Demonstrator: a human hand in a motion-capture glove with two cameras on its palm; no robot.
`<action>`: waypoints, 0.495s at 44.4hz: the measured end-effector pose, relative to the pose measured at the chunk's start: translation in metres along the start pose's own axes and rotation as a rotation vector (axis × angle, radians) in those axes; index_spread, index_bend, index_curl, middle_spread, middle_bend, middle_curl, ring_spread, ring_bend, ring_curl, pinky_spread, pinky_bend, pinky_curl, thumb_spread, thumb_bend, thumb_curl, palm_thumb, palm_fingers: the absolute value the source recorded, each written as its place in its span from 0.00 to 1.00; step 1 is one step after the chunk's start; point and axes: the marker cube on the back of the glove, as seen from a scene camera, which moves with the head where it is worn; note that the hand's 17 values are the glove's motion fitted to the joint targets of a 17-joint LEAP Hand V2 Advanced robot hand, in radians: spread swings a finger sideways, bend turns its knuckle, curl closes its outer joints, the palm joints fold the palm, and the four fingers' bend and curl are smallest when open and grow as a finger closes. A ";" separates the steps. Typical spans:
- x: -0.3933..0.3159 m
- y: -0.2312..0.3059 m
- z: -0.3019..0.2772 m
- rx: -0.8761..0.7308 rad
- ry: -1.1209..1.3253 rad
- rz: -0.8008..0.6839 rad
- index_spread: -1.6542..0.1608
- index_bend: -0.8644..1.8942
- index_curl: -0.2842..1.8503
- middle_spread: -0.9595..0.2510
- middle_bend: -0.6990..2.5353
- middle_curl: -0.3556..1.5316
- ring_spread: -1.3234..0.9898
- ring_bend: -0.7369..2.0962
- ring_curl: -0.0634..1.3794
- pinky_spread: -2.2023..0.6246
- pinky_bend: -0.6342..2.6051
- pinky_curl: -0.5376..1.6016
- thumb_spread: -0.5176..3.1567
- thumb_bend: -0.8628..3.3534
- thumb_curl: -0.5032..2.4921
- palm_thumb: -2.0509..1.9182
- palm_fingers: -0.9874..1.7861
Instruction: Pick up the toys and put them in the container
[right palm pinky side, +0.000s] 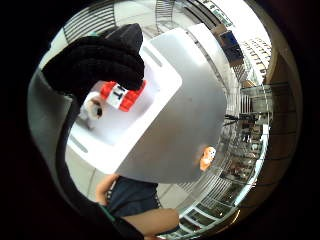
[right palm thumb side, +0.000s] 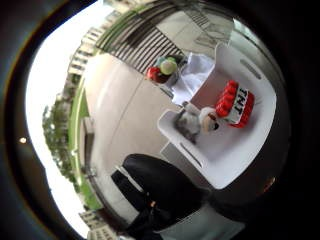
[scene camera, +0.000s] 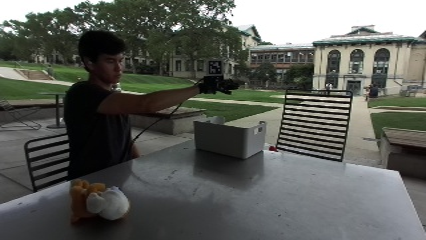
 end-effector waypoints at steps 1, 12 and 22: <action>0.006 0.001 -0.001 -0.001 0.025 0.032 0.74 0.32 0.35 0.81 0.27 0.40 0.58 0.42 0.24 0.77 0.64 0.44 0.38 0.17 0.28 0.48 0.25; 0.048 0.018 -0.016 0.028 0.048 0.015 0.75 0.33 0.29 0.82 0.26 0.38 0.59 0.38 0.23 0.79 0.62 0.42 0.38 0.18 0.25 0.48 0.26; 0.106 0.051 -0.019 0.057 0.020 0.095 0.75 0.34 0.25 0.80 0.27 0.38 0.58 0.36 0.23 0.78 0.58 0.40 0.38 0.18 0.24 0.48 0.29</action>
